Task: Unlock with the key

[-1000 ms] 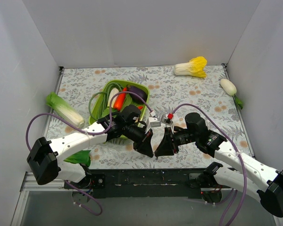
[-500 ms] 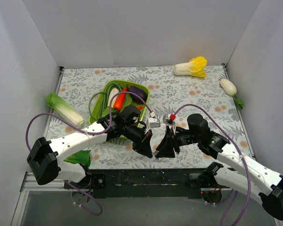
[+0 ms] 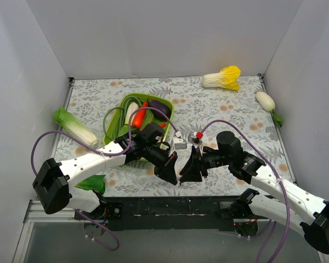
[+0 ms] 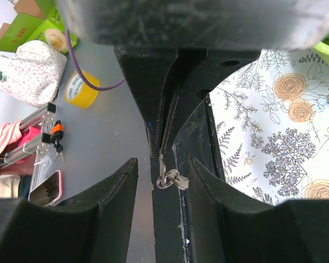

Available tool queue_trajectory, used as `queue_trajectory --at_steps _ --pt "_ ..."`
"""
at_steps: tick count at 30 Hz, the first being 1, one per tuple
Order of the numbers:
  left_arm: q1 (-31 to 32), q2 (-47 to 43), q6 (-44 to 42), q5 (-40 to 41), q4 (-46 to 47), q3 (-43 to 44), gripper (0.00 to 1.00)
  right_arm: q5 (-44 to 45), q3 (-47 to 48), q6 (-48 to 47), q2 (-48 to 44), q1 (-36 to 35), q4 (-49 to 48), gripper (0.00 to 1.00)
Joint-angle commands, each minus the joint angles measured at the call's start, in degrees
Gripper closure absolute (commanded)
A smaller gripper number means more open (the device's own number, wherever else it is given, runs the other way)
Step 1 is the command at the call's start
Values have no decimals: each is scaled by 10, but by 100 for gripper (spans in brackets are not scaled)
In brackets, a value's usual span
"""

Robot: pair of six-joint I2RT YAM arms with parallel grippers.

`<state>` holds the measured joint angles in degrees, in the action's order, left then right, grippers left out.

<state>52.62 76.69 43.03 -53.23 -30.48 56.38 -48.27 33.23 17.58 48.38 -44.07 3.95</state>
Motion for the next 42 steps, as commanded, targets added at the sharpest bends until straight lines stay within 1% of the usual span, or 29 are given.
queue_trajectory --at_steps 1,12,16,22,32,42 --pt "-2 -2 -10 -15 -8 25 100 -24 20 -4 6 -7 -26 54" --pt "-2 0 -11 -10 -10 27 100 -38 4 0 4 -17 -17 66" --pt "-2 0 -11 -7 -11 29 100 -39 2 -3 7 -19 -11 71" --pt "-2 -2 -11 -6 -12 30 100 -38 1 -9 14 -21 0 76" --pt "-2 -4 -12 -6 -14 31 100 -35 0 -19 25 -24 14 77" --pt "-2 -7 -13 -4 -13 35 100 -31 -3 -21 31 -27 10 75"
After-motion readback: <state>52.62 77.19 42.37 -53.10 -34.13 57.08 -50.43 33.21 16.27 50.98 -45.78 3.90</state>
